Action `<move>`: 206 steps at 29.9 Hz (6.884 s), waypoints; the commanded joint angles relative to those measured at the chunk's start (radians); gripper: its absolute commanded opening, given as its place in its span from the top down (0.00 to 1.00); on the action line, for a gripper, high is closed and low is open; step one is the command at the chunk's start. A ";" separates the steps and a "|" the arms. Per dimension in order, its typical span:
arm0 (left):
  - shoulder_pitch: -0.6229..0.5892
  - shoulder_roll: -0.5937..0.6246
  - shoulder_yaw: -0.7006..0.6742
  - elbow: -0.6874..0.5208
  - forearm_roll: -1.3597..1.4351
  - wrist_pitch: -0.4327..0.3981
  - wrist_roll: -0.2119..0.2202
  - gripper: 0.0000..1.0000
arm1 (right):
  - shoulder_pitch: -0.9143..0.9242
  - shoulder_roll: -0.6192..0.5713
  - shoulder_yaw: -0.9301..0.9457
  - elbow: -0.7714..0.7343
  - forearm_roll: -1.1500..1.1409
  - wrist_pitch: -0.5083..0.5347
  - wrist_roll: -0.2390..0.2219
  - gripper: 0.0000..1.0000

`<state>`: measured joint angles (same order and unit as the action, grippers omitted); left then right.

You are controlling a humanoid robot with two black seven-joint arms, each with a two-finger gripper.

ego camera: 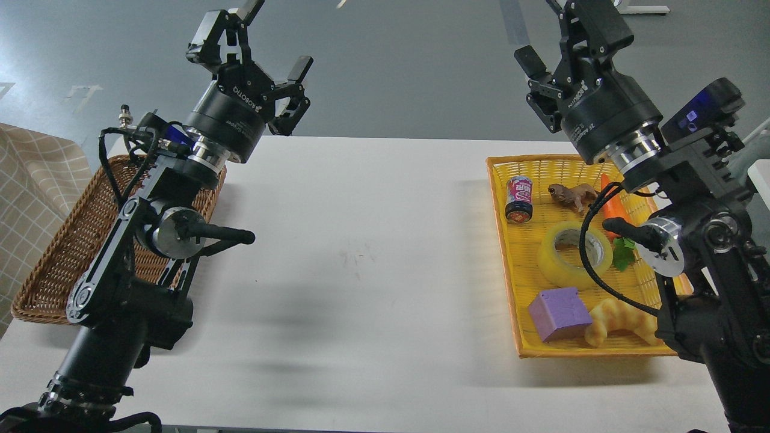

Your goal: Place and transfer tape with both arms

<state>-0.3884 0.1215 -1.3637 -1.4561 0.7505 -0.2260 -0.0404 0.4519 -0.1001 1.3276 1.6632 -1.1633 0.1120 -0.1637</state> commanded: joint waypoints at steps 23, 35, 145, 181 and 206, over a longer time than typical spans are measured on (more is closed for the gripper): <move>0.000 0.006 0.006 -0.001 0.003 0.007 0.004 0.02 | -0.015 -0.303 -0.087 0.006 -0.237 0.001 -0.007 0.04; 0.016 0.012 0.005 -0.003 0.004 0.007 0.004 0.02 | -0.036 -0.662 -0.287 -0.013 -0.424 0.072 -0.007 0.03; 0.019 0.020 -0.015 0.010 -0.016 0.004 -0.003 0.02 | -0.059 -0.578 -0.597 -0.367 -0.728 0.141 0.075 0.34; 0.026 0.023 -0.034 0.011 -0.016 0.002 -0.001 0.02 | -0.081 -0.575 -0.573 -0.359 -0.723 0.140 0.064 0.78; 0.032 0.021 -0.034 0.011 -0.014 0.007 -0.001 0.02 | 0.382 -0.376 -0.528 -0.430 -0.613 0.353 0.067 0.78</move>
<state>-0.3560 0.1426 -1.3958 -1.4450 0.7363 -0.2209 -0.0414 0.7514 -0.5995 0.8098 1.3014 -1.7735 0.4277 -0.0971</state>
